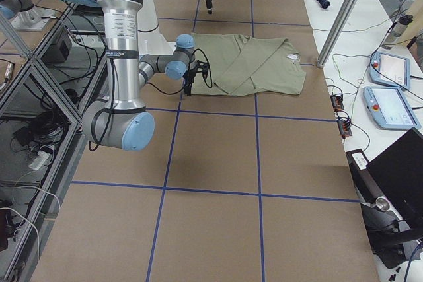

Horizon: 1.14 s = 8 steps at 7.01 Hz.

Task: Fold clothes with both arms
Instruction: 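Release the sleeve and move both grippers to the shirt hem corners, then lower both grippers and grasp the hem corners nearest the robot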

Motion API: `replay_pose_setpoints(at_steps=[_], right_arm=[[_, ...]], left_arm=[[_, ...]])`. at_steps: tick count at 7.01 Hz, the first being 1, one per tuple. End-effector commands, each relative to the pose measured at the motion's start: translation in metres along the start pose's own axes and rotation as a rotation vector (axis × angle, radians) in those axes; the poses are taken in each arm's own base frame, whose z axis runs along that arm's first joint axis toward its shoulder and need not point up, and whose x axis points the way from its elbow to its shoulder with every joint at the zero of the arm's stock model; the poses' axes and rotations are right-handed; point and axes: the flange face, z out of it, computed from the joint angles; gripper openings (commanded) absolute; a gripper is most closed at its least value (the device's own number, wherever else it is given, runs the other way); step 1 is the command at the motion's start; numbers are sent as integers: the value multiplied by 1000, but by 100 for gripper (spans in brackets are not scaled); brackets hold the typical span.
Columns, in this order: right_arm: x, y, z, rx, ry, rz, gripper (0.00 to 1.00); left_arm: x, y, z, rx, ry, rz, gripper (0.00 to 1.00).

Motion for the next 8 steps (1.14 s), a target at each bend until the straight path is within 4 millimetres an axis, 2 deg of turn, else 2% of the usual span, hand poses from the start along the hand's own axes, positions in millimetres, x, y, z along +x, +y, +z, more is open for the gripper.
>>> replay_pose_setpoints(at_steps=[1, 3, 4, 5, 6, 7, 8], right_arm=[[-11, 8, 17, -21, 11, -15, 98], [-11, 8, 17, -28, 9, -14, 83], [-11, 8, 17, -29, 9, -14, 65], [-11, 8, 17, -30, 11, -15, 43], [-11, 8, 18, -31, 12, -17, 27], [-11, 9, 17, -30, 9, -18, 11], [-10, 8, 17, -30, 11, -15, 0]], left_arm=[[3, 1, -8, 3, 15, 2, 100], [3, 2, -15, 5, 23, 2, 100], [2, 2, -15, 5, 21, 3, 100], [2, 1, -14, 4, 20, 3, 100], [2, 1, -14, 4, 18, 3, 100], [2, 1, -14, 4, 18, 3, 100], [2, 1, -13, 4, 17, 3, 100]])
